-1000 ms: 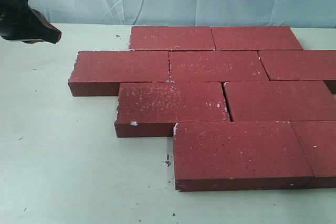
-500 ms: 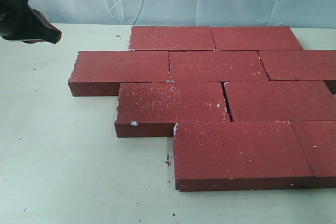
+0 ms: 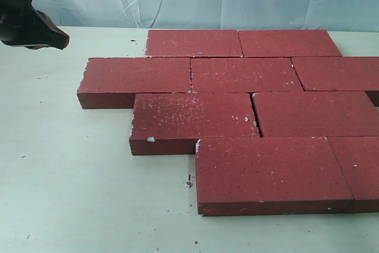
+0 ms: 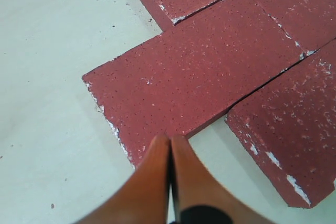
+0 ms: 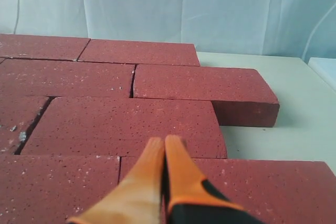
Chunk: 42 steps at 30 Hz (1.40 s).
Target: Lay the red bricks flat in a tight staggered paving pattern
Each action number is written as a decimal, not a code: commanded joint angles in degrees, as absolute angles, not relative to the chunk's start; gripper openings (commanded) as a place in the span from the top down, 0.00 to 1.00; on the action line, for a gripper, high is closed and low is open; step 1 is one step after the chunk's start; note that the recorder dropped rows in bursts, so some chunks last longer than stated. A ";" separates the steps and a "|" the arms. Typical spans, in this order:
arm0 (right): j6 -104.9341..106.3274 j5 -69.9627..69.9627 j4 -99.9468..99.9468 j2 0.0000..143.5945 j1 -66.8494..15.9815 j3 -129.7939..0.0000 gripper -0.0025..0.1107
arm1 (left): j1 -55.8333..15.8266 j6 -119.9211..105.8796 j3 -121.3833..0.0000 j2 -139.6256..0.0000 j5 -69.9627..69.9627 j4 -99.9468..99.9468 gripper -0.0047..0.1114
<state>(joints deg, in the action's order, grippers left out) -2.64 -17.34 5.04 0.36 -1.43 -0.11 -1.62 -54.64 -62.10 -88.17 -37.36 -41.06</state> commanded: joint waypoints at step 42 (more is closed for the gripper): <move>-2.60 -17.41 1.08 0.00 -1.11 0.00 0.99 | -5.17 -7.73 -57.85 -78.68 -18.91 6.97 0.96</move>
